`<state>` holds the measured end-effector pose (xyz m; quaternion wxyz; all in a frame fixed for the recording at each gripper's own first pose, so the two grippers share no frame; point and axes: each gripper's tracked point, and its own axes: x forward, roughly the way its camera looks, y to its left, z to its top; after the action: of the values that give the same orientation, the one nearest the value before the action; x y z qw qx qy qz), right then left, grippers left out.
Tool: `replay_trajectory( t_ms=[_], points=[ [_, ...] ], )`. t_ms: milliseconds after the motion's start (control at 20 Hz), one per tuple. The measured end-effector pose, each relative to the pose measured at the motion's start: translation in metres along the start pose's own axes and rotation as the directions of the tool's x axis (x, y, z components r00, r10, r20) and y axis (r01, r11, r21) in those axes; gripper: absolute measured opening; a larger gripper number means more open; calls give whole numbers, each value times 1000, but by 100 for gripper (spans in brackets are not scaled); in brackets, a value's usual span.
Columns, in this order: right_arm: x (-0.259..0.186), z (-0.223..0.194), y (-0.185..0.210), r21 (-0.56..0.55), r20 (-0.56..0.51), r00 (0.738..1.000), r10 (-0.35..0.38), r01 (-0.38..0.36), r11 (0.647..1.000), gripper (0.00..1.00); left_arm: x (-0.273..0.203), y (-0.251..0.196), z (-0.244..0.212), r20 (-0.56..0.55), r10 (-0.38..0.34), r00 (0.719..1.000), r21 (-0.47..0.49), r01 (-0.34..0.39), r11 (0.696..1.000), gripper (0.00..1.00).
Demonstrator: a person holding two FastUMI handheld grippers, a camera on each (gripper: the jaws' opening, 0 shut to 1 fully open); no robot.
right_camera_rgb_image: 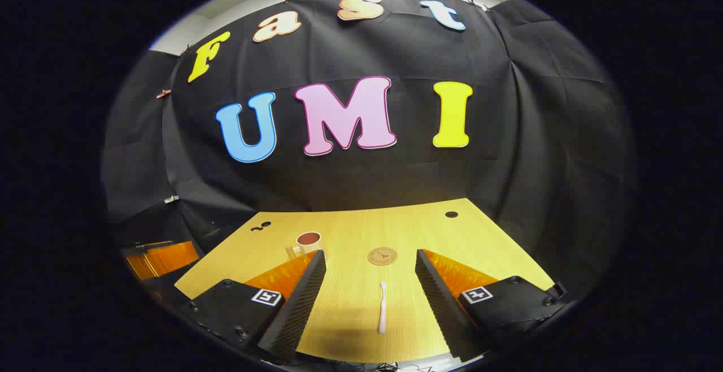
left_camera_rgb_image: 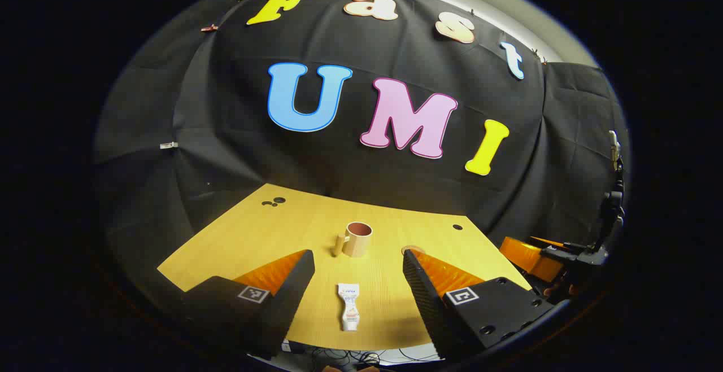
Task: Put the toothbrush and toothpaste on the desktop into the cup, then pick up the cup and place it on the coaster on the desktop.
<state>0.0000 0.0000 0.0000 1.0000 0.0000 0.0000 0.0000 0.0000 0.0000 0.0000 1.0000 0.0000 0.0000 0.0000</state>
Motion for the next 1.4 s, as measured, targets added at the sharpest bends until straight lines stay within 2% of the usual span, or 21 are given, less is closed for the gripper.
replay_trajectory(
  t_ms=[300,600,900,1200,1400],
  points=[
    [21,5,-11,19,9,1000,-7,6,1000,98,22,-14,3,3,-14,1000,65,14,998,98],
    [34,6,-19,32,4,1000,-16,16,999,98,40,-9,1,-16,4,1000,43,-4,999,98],
    [44,10,-23,51,-3,1000,-19,19,998,98,51,-11,-4,-43,-17,999,42,19,999,97],
    [58,24,-22,18,13,1000,16,-16,1000,98,70,-8,-5,-52,24,998,38,-22,999,97],
    [72,28,-23,2,11,999,49,-49,999,98,88,-1,-18,-96,46,994,25,-43,999,97]
  ],
)
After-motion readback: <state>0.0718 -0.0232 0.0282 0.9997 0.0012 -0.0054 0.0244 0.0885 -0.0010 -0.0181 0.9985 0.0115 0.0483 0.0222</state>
